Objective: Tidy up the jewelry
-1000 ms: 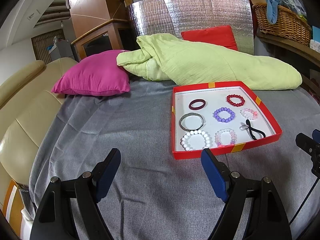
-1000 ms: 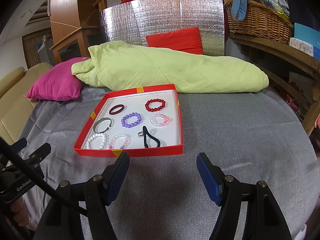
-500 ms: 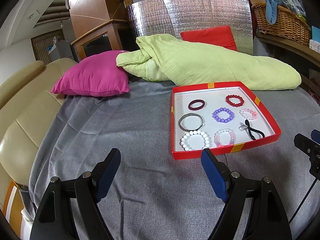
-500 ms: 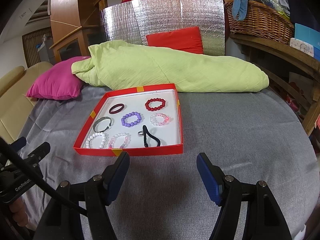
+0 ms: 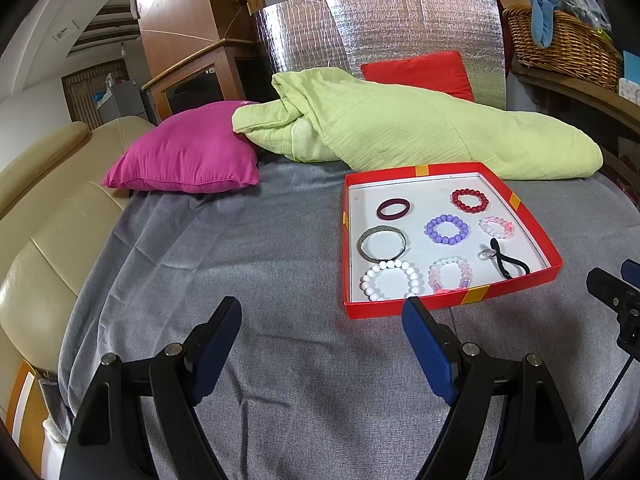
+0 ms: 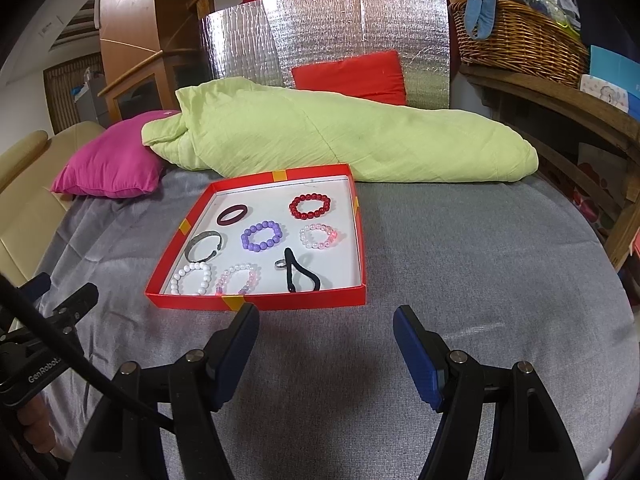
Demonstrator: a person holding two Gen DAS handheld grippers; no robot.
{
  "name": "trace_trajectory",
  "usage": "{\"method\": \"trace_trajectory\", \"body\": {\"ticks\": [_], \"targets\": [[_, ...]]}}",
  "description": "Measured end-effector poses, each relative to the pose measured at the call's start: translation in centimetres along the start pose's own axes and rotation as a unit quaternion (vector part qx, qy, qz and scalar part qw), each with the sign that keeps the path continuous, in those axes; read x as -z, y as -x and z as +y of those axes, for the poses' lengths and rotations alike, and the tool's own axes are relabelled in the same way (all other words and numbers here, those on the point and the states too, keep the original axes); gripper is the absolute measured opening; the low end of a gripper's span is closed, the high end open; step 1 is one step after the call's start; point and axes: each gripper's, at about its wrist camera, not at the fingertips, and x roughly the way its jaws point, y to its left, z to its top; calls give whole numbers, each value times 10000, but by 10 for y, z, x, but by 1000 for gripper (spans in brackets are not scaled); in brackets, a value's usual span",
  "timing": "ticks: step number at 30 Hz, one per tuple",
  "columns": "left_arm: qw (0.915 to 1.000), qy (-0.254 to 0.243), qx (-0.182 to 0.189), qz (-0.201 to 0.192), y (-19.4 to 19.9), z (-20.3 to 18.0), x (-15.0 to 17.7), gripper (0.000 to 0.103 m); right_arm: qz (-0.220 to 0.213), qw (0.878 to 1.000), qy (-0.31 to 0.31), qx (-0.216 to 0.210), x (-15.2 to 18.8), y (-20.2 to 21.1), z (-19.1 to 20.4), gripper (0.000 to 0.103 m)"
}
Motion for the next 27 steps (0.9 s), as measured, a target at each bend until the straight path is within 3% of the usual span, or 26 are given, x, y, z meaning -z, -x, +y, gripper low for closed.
{"method": "trace_trajectory", "body": {"ticks": [27], "targets": [[10000, -4, -6, -19, 2, 6, 0, 83, 15, 10000, 37, 4, 1, -1, 1, 73]]}}
